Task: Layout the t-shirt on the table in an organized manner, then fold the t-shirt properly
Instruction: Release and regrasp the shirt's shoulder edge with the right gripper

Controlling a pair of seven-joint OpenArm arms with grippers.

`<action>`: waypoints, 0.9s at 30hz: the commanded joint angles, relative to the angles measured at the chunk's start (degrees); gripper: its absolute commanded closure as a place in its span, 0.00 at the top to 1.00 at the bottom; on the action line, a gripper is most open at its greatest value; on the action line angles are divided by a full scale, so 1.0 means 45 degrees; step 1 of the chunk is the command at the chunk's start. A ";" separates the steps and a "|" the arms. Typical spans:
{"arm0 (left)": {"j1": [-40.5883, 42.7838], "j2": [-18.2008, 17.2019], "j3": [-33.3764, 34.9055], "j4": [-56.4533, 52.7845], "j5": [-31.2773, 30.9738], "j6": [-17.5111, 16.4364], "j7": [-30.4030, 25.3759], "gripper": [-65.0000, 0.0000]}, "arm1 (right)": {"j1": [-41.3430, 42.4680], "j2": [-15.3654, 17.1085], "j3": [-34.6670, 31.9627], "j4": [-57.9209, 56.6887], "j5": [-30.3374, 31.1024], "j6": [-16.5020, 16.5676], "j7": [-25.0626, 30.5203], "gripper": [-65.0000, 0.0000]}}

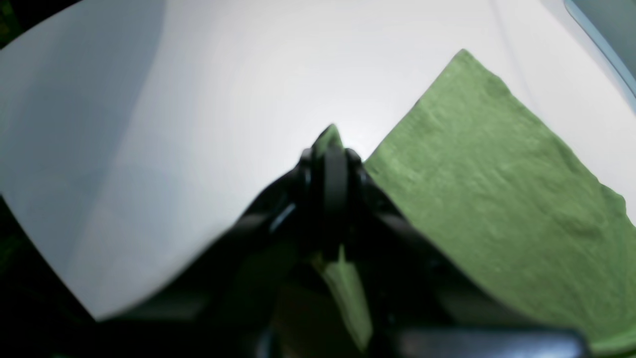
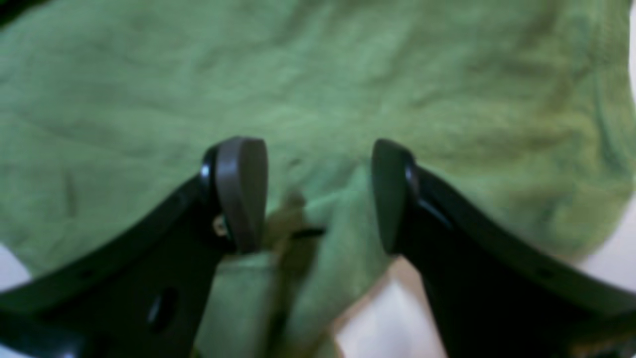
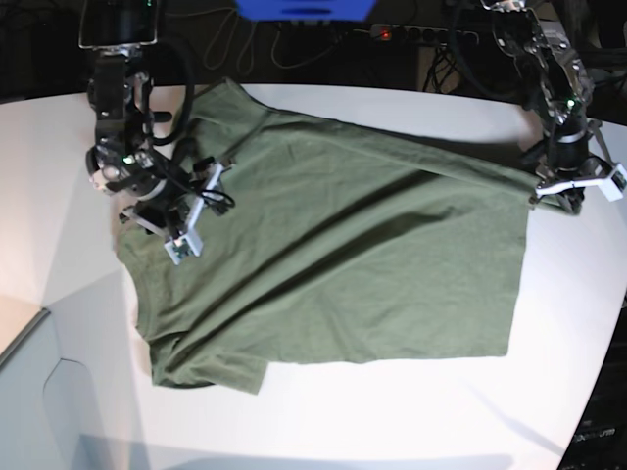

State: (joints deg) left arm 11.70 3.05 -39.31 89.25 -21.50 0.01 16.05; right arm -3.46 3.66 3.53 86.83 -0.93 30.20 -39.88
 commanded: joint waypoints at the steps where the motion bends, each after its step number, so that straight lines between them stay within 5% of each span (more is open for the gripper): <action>1: -0.0091 -0.0062 -0.0026 0.0200 0.0000 -0.0051 -0.0315 0.00 | 0.0057 0.0095 0.0183 0.0603 0.0119 0.0157 0.0256 0.49; 11: -0.0110 -0.0082 -0.0026 0.0200 -0.0058 -0.0051 -0.0315 0.00 | -0.1076 0.0954 0.2097 0.1990 0.0138 0.0274 0.0315 0.49; 16: -0.0169 -0.0101 -0.0026 0.0181 -0.0058 -0.0051 -0.0315 0.00 | -0.1623 0.1443 0.2214 0.1970 0.0138 0.2150 0.0373 0.49; 27: -0.0169 -0.0101 -0.0007 0.0220 -0.0058 -0.0051 -0.0315 0.00 | -0.0549 0.1345 0.2156 -0.0648 0.0138 0.2179 0.0412 0.49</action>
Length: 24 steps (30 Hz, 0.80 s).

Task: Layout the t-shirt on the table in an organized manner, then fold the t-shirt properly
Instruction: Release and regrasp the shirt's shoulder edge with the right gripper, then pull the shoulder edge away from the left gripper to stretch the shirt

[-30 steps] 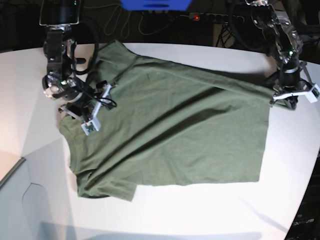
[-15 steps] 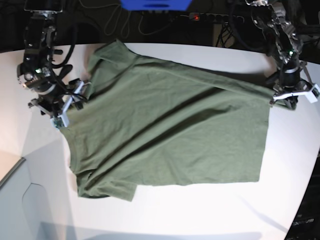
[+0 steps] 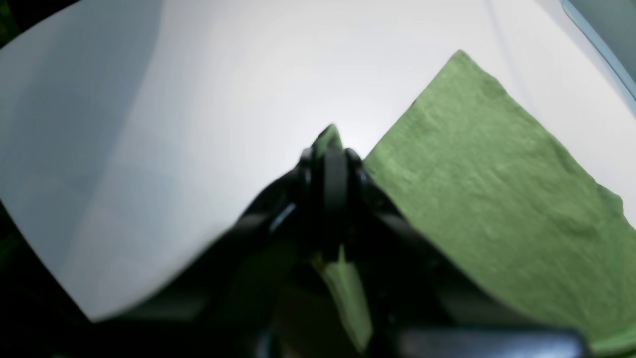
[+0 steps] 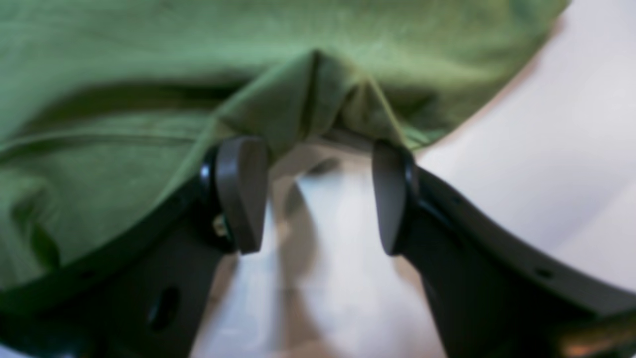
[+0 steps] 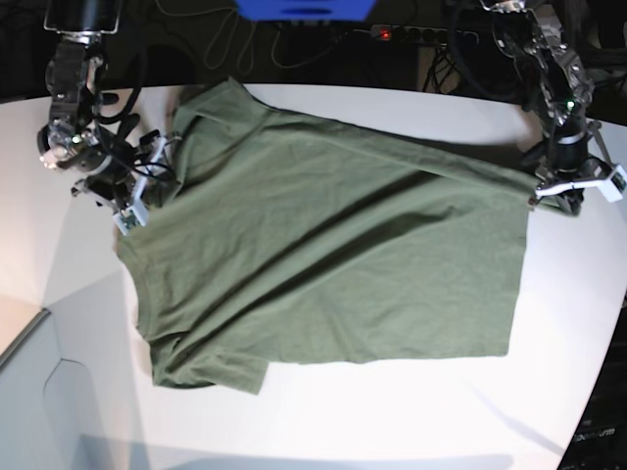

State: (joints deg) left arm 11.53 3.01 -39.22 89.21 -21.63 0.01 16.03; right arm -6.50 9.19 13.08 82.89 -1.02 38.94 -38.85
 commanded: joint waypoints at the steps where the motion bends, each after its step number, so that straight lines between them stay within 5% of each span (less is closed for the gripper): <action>1: -0.0130 -0.0092 -0.0026 0.0229 -0.0010 -0.0051 -0.0310 0.00 | 0.0204 0.0097 0.0033 -0.0027 0.0157 0.0236 0.0184 0.49; 13: -0.0071 -0.0092 -0.0046 0.0229 -0.0049 -0.0032 -0.0310 0.00 | 0.0380 -0.0528 -0.0006 -0.0262 0.0157 0.0236 0.0184 0.33; 19: -0.0071 -0.0092 -0.0046 0.0249 -0.0068 -0.0032 -0.0310 0.00 | 0.0380 -0.0528 0.0053 -0.0125 0.0138 0.0236 0.0145 0.01; 24: -0.0052 -0.0033 -0.0007 0.0698 -0.0068 -0.0032 -0.0310 0.00 | -0.0264 0.0038 0.0092 0.0871 0.0138 0.0236 0.0126 0.00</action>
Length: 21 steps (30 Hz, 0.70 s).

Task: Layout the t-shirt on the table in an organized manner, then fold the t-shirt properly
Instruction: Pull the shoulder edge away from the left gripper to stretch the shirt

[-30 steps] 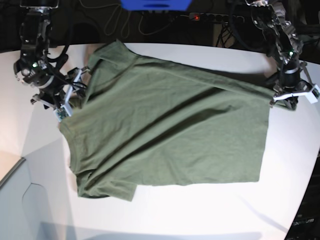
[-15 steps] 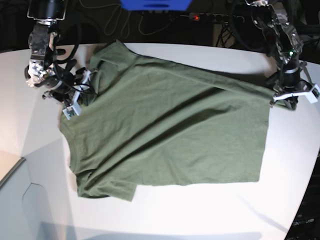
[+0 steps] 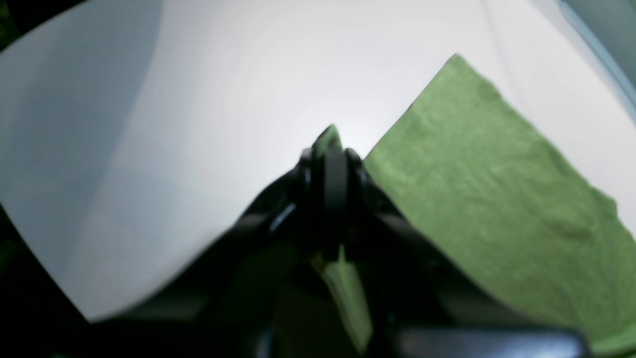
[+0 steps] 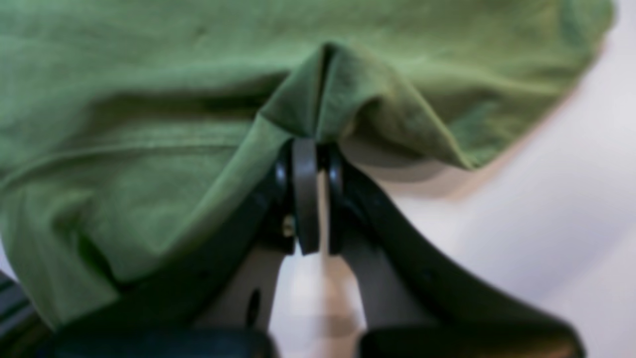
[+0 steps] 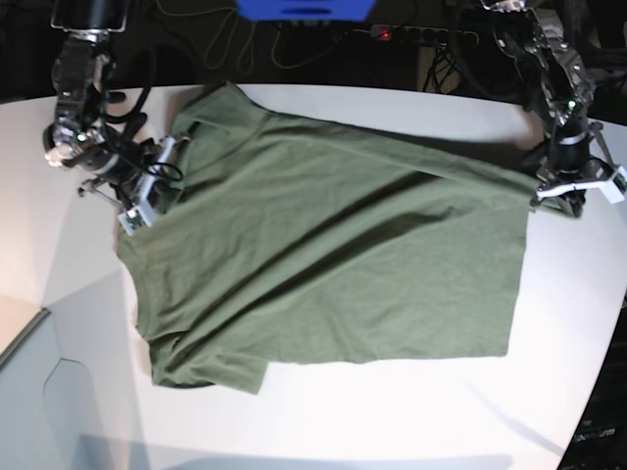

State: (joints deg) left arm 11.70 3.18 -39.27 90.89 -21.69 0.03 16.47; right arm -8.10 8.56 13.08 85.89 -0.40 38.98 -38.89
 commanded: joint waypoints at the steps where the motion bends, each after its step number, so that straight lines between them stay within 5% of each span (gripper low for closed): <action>1: -0.0091 -0.0072 0.0042 0.0402 -0.0054 -0.0037 -0.0388 0.00 | -0.0008 0.0257 0.0092 0.0382 0.0002 0.0226 0.0116 0.00; 12: -0.0188 -0.0091 0.0062 0.0481 -0.0073 -0.0056 -0.0388 0.00 | 0.1262 0.0628 0.0990 0.0577 0.0002 0.0226 0.0038 0.00; 21: -0.0169 -0.0072 0.0081 0.0363 -0.0073 -0.0056 -0.0388 0.00 | 0.3255 0.0355 -0.0318 -0.1123 0.0002 0.0226 0.0018 0.03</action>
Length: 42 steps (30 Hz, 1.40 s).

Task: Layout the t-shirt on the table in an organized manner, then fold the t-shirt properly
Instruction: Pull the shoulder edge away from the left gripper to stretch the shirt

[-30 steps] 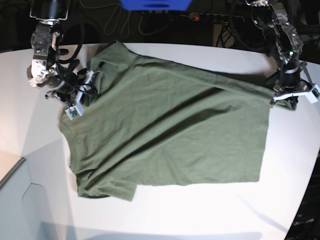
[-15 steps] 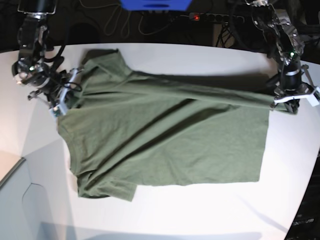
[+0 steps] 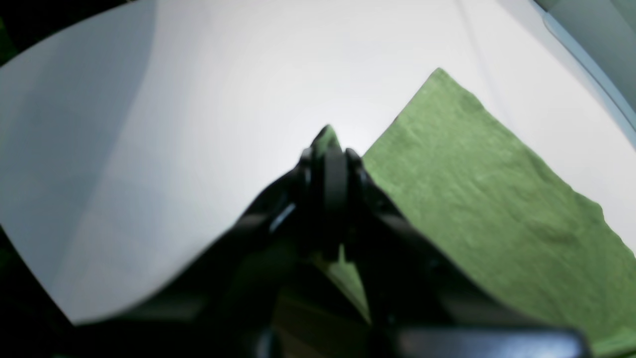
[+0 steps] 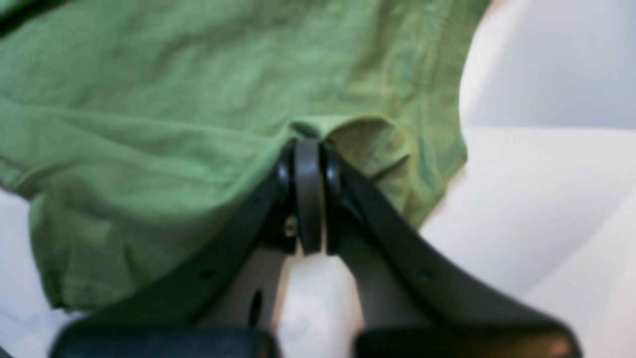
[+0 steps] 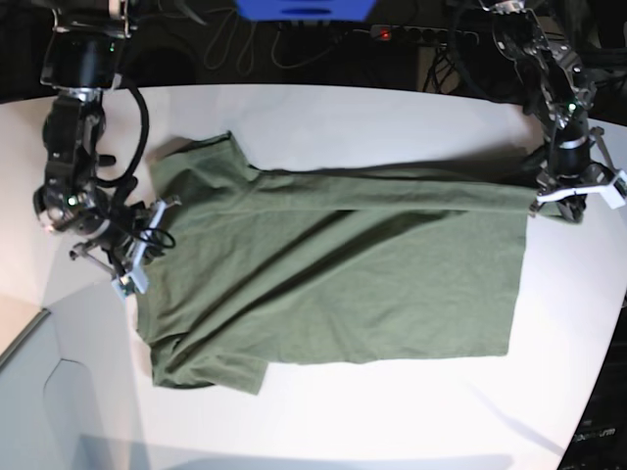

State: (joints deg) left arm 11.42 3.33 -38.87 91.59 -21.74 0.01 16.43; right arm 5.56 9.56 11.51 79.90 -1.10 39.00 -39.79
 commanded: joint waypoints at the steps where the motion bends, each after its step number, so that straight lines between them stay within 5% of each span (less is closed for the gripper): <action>1: -0.0106 -0.0106 -0.0026 0.0188 -0.0063 -0.0051 -0.0378 0.00 | 0.0297 0.0131 0.0012 0.0130 0.0157 0.0221 0.0217 0.07; 9: -0.0086 -0.0125 -0.0026 0.0188 -0.0063 -0.0051 -0.0378 0.00 | -0.0523 0.0210 0.0285 0.1498 0.0157 0.0221 0.0315 0.33; 21: -0.0106 -0.0106 -0.0026 0.0188 -0.0063 -0.0051 -0.0378 0.00 | -0.2887 -0.0455 0.1360 0.2592 0.0177 0.0221 0.0237 0.36; 31: -0.0086 -0.0106 -0.0026 0.0208 -0.0063 -0.0051 -0.0378 0.00 | -0.2184 -0.1002 0.1301 0.0052 0.0177 0.0221 0.0373 0.42; 36: -0.0047 -0.0106 -0.0026 0.0208 -0.0063 -0.0051 -0.0378 0.00 | -0.2047 -0.0943 0.1282 -0.0534 0.0177 0.0221 0.0373 0.36; 40: -0.0027 -0.0086 -0.0026 0.0267 -0.0063 -0.0051 -0.0378 0.00 | -0.2867 -0.0943 0.1360 0.0814 0.0157 0.0221 0.0237 0.02; 42: -0.0027 -0.0028 -0.0006 0.0325 -0.0063 -0.0051 -0.0378 0.00 | -0.3571 -0.0963 0.1360 0.1830 0.0157 0.0221 0.0217 0.00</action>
State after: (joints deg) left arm 11.70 3.49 -38.87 91.70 -21.96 0.01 16.29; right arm -11.07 4.78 17.43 87.02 -1.50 39.05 -39.97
